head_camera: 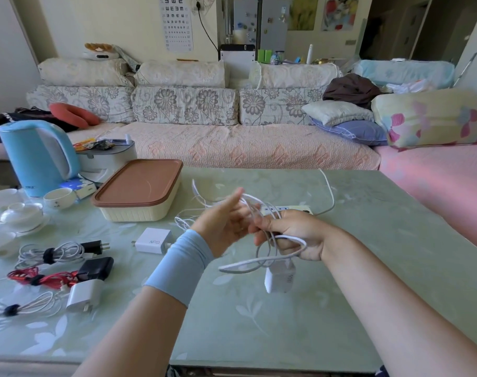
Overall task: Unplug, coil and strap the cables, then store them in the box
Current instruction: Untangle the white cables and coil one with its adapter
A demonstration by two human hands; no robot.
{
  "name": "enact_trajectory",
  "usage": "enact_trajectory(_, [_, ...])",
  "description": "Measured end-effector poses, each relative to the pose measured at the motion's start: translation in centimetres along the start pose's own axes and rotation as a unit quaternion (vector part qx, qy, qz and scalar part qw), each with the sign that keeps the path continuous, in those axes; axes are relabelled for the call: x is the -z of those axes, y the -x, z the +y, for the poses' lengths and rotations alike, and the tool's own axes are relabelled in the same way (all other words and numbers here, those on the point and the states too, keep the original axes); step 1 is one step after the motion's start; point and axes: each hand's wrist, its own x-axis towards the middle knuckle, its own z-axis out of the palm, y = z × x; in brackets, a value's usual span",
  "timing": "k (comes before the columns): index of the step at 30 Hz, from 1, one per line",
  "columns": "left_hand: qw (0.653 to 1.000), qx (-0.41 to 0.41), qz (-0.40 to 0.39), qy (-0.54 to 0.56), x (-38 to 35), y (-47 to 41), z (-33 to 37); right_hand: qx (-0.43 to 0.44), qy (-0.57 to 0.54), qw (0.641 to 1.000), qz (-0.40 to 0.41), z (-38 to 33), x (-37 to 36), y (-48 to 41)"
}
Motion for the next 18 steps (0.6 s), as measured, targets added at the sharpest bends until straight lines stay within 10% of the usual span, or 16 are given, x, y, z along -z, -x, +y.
enact_trajectory(6, [0.994, -0.074, 0.053, -0.059, -1.7, 0.2, -0.9, 0.003, 0.048, 0.998, 0.049, 0.2, -0.2, -0.3])
enact_trajectory(13, [0.963, -0.087, 0.197, 0.162, 1.6, -0.2, 1.3, -0.046, 0.084, 0.994, 0.056, 0.3, 1.4, 0.2])
enact_trajectory(18, [0.972, -0.053, 0.155, 0.167, 3.2, -0.1, 2.1, -0.082, 0.301, 0.946, 0.087, 0.2, 2.1, 0.5])
